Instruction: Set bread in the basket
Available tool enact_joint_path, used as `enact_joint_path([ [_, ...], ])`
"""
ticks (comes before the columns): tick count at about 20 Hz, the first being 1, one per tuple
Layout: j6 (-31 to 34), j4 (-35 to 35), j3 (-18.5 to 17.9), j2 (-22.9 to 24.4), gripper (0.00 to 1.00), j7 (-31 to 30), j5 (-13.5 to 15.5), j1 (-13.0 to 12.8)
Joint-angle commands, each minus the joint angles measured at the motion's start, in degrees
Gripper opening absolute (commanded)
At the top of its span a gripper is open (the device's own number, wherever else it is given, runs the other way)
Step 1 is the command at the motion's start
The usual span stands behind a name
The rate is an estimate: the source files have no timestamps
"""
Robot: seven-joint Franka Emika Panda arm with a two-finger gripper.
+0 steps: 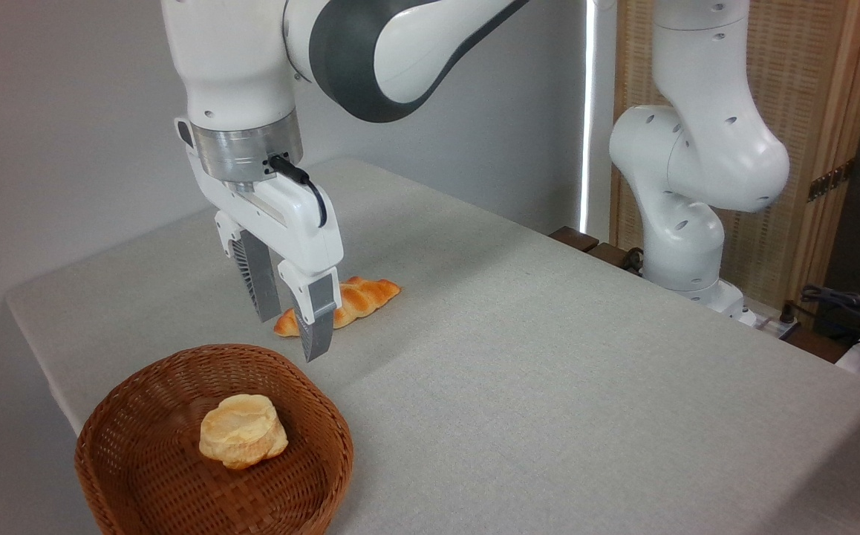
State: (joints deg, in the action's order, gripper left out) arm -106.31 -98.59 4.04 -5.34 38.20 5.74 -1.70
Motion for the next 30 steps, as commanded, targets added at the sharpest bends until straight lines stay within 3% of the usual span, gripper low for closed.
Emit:
enact_joint_path([
  [1, 2.15, 0.15, 0.45, 1.03, 1.0, 1.35, 0.5, 0.91],
  [20, 2.16, -0.54, 1.06, 1.82, 1.0, 1.09, 0.59, 0.73],
  [28, -1.53, -11.08, 3.69, 8.05, 1.0, 1.53, 0.59, -0.23],
  [30, -2.14, -13.46, 3.96, 9.64, 1.0, 1.53, 0.59, -2.16],
])
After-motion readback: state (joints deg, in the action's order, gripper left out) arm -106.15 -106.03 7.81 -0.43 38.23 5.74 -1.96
